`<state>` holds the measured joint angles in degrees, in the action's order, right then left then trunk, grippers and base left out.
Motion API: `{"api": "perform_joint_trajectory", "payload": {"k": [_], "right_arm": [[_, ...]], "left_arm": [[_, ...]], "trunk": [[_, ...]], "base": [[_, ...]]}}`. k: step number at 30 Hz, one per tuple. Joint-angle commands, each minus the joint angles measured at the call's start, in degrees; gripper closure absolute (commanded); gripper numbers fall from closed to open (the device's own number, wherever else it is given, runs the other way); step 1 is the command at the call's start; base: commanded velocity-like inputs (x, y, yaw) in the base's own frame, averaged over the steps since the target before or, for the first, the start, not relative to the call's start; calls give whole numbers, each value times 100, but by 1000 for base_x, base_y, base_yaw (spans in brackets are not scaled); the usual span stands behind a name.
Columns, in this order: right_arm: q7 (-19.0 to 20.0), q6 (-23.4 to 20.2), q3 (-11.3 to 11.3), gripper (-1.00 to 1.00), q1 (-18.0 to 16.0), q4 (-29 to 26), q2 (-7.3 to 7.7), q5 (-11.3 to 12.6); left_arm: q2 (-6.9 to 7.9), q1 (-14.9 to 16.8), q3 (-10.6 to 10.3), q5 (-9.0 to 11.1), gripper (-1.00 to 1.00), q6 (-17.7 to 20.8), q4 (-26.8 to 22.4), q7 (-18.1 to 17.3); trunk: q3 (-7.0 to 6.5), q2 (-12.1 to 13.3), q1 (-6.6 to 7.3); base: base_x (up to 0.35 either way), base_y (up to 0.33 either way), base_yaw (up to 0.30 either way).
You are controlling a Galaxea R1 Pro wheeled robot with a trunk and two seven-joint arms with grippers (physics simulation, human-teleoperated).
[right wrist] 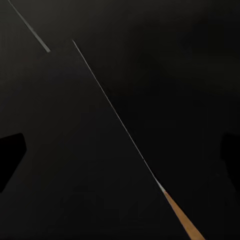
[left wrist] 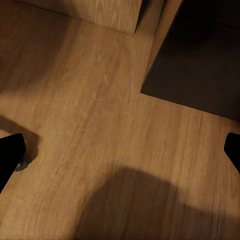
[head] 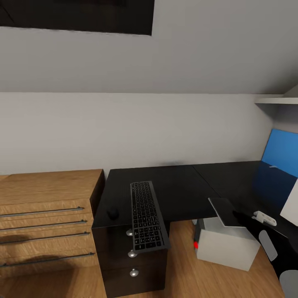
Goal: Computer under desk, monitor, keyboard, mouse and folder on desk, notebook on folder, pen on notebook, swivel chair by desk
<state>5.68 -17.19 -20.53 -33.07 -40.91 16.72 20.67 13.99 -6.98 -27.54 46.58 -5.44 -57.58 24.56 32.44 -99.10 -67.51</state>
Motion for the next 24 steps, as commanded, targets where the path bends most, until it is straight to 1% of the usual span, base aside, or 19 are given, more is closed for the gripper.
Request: {"api": "perform_joint_trajectory", "payload": {"k": [1,16,24], "right_arm": [[3,-57,-21,-100,1,108,-2,23],[10,-28,-21,-100,1,102,-2,17],[27,3,-21,-100,2,84,-8,16]], "left_arm": [[8,3,-28,61,-100,-45,-8,31],[1,3,-39,71,-100,-37,-8,31],[-1,3,-41,71,-100,-31,-3,45]], "trunk": [[6,-2,0],[6,-2,0],[-138,319,175]], "base": [[-3,3,0],[0,0,0],[0,0,0]]}}
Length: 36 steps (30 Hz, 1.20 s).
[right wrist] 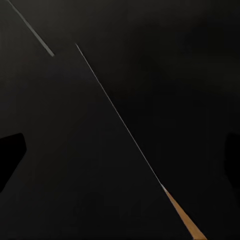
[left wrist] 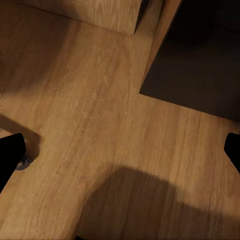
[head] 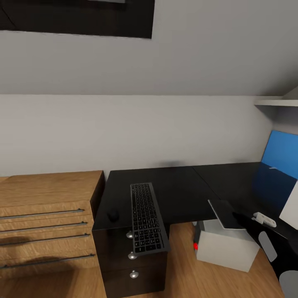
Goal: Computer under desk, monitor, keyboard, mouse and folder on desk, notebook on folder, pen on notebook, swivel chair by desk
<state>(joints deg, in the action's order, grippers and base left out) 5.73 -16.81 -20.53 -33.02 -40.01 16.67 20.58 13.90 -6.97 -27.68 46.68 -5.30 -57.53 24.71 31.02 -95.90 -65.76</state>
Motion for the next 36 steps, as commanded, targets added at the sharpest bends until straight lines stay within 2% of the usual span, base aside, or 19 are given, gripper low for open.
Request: {"api": "perform_joint_trajectory", "payload": {"k": [1,9,27,33,35,36], "right_arm": [[23,-31,-21,-100,-3,-15,-3,25],[31,-9,-16,-100,-3,-235,-28,25],[34,-6,-3,-100,-3,-259,-36,25],[49,-15,11,-100,15,-633,-140,11],[50,-40,13,-100,51,-1033,-231,-1],[42,-88,14,-100,164,-1519,-352,-17]], "left_arm": [[8,3,-27,61,-100,-45,-7,32],[7,3,-27,61,-100,-42,-3,34],[-35,3,-27,61,-100,-42,12,43],[-38,3,-27,59,-100,-36,66,32],[-60,3,-35,45,-100,-34,118,29],[-87,3,-44,2,-100,-34,151,27]], "trunk": [[-14,39,23],[-157,359,198],[-480,1081,594],[-588,1322,725],[-606,1362,747],[-606,1362,747]], "base": [[0,0,0],[0,0,0],[0,0,0],[0,0,0],[0,0,0],[0,0,0]]}}
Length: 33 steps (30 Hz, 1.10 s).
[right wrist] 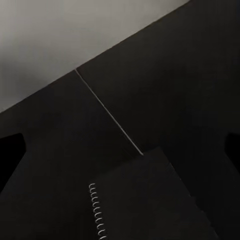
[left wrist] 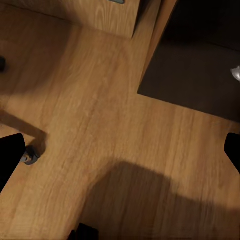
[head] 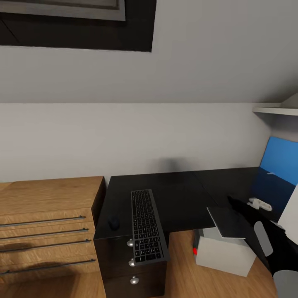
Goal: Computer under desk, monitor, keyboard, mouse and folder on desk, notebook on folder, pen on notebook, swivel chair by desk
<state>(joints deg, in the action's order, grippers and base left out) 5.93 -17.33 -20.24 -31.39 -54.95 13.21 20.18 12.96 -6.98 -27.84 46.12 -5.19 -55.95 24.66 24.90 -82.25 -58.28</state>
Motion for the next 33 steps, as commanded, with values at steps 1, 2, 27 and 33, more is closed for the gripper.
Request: {"api": "perform_joint_trajectory", "payload": {"k": [1,2,27,33], "right_arm": [[16,-66,-15,-100,63,-183,-56,12],[7,-154,-15,-100,200,-485,-166,-33],[-546,-1201,-35,-100,645,-1841,-1682,-434],[-554,-1208,-47,-100,666,-1968,-1751,-13]], "left_arm": [[0,3,-30,38,-100,-44,1,31],[-13,3,-33,-7,-100,-44,12,33],[-197,3,-37,-427,-100,-45,255,25],[-218,3,-34,-435,-100,-44,290,22]], "trunk": [[5,-3,-1],[5,-3,-1],[5,-3,-1],[5,-3,-1]], "base": [[0,0,0],[0,0,0],[0,0,0],[-101,0,0]]}}
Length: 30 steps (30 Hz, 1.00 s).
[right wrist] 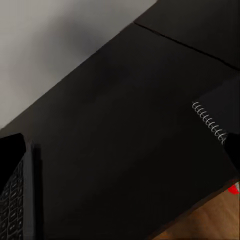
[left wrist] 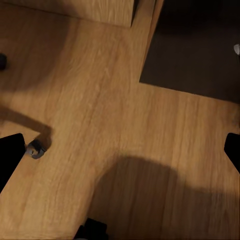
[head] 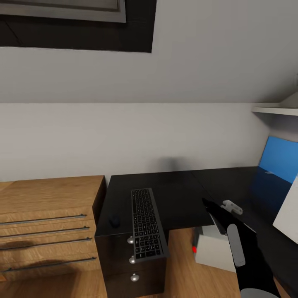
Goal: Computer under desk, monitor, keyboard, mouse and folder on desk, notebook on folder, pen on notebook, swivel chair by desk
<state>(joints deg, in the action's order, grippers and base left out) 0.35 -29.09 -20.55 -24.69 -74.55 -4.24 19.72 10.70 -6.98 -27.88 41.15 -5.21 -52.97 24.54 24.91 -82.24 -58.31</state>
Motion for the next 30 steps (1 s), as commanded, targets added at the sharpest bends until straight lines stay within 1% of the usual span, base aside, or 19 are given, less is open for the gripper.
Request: {"api": "perform_joint_trajectory", "payload": {"k": [1,7,12,13,17,20,24,25,27,30], "right_arm": [[5,-31,-16,-100,-2,-11,-8,46],[7,-24,-19,-100,6,-18,-14,88],[6,3,-12,-100,7,-8,-23,97],[22,36,-4,-100,8,61,-33,97],[33,49,19,-100,8,191,-40,100],[27,141,86,-100,8,304,-61,101],[15,403,165,-100,8,369,-117,106],[9,581,184,-100,8,407,-163,108],[6,783,196,-100,8,470,-217,118],[3,1112,207,-100,8,612,-283,195]], "left_arm": [[7,3,-31,61,-100,-42,-7,34],[2,3,-19,55,-100,-46,3,36],[2,3,-16,58,-100,-50,4,35],[2,3,-5,61,-100,-47,5,43],[2,3,-1,65,-100,-47,6,54],[7,3,6,67,-100,-49,6,63],[7,3,8,68,-100,-50,6,66],[6,3,9,68,-100,-50,6,67],[4,3,10,68,-100,-50,6,68],[3,3,10,68,-100,-50,6,68]], "trunk": [[5,-4,2],[5,-4,2],[5,-4,2],[5,-4,2],[5,-4,2],[5,-4,2],[5,-4,2],[5,-4,2],[5,-4,2],[5,-4,2]], "base": [[-257,0,0],[-306,-1,0],[-330,-97,0],[-237,-180,0],[-148,-117,0],[-54,-42,0],[-24,-19,0],[-11,-9,0],[-8,-6,0],[-5,-4,0]]}}
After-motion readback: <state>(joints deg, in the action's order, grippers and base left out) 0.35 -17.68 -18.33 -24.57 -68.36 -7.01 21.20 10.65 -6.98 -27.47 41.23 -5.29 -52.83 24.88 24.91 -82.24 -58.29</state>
